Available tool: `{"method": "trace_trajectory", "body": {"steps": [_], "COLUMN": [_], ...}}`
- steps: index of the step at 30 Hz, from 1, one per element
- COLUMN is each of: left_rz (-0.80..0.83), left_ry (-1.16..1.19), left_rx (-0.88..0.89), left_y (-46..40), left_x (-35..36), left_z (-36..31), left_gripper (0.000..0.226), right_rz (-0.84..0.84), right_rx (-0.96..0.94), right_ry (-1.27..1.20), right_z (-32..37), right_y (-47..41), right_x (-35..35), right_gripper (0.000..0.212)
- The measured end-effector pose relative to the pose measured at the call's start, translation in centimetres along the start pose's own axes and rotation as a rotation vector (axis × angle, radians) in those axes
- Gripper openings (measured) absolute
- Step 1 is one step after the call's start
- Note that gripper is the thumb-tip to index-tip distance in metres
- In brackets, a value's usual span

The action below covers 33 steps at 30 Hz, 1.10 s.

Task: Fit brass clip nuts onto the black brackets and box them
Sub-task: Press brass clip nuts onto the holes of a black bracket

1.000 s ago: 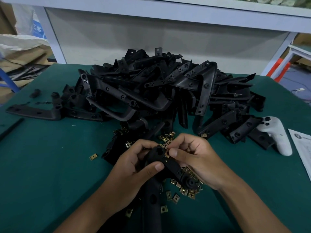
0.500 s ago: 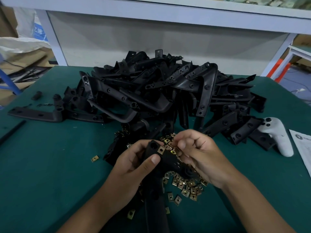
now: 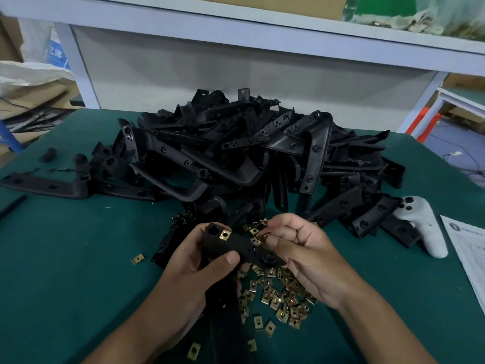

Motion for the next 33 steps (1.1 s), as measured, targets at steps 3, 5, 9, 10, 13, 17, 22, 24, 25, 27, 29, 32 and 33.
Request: {"method": "trace_trajectory", "body": {"steps": [3, 5, 9, 10, 13, 17, 22, 24, 25, 27, 29, 32, 33], "left_rz": [0.048, 0.064, 0.068, 0.064, 0.046, 0.056, 0.049, 0.042, 0.041, 0.042, 0.037, 0.029, 0.031], "left_ry": [-0.146, -0.211, -0.264, -0.267, -0.263, -0.218, -0.231, -0.241, -0.245, -0.255, -0.252, -0.242, -0.240], "left_rx": [0.052, 0.069, 0.103, 0.104, 0.105, 0.101, 0.105, 0.101, 0.100, 0.102, 0.105, 0.099, 0.098], "left_y": [0.0, 0.0, 0.1, 0.0, 0.0, 0.0, 0.0, -0.1, 0.0, 0.0, 0.0, 0.0, 0.0], "left_x": [-0.1, -0.2, -0.3, -0.4, -0.5, -0.2, 0.0, -0.1, -0.1, -0.2, -0.1, -0.2, -0.3], "left_z": [-0.2, -0.2, -0.3, -0.3, -0.3, -0.4, -0.5, -0.5, -0.5, -0.6, -0.6, -0.4, -0.4], "left_gripper": [0.054, 0.053, 0.048, 0.048, 0.050, 0.048, 0.045, 0.046, 0.048, 0.049, 0.050, 0.052, 0.052], "right_rz": [0.052, 0.067, 0.023, 0.020, 0.001, -0.017, -0.037, -0.055, -0.064, -0.076, -0.072, -0.068, -0.071], "right_rx": [-0.031, -0.044, -0.055, -0.061, -0.082, -0.098, -0.108, -0.115, -0.122, -0.137, -0.149, -0.154, -0.151], "right_ry": [0.008, 0.063, 0.223, 0.218, 0.214, 0.216, 0.213, 0.200, 0.183, 0.159, 0.152, 0.148, 0.152], "right_z": [0.1, 0.1, -0.2, -0.2, -0.2, -0.4, -0.5, -0.6, -0.5, -0.4, -0.3, -0.2, -0.2], "right_y": [0.1, 0.3, 0.4, 0.3, 0.2, 0.1, 0.2, 0.2, 0.2, 0.2, 0.2, 0.3, 0.3], "right_x": [0.4, 0.8, 1.0, 1.0, 0.7, 0.9, 1.0, 1.1, 1.1, 1.1, 1.3, 1.4, 1.4], "right_gripper": [0.016, 0.013, 0.028, 0.032, 0.038, 0.041, 0.045, 0.047, 0.047, 0.047, 0.045, 0.045, 0.045]}}
Point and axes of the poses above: each hand's wrist, its own y-axis away from the middle knuckle, its own x-axis out of the palm, z = x × y, the point moved 4 cm from there along -y, towards the middle knuckle, and after that the axes turned 14 degrees about x, right-handed, at the moved point
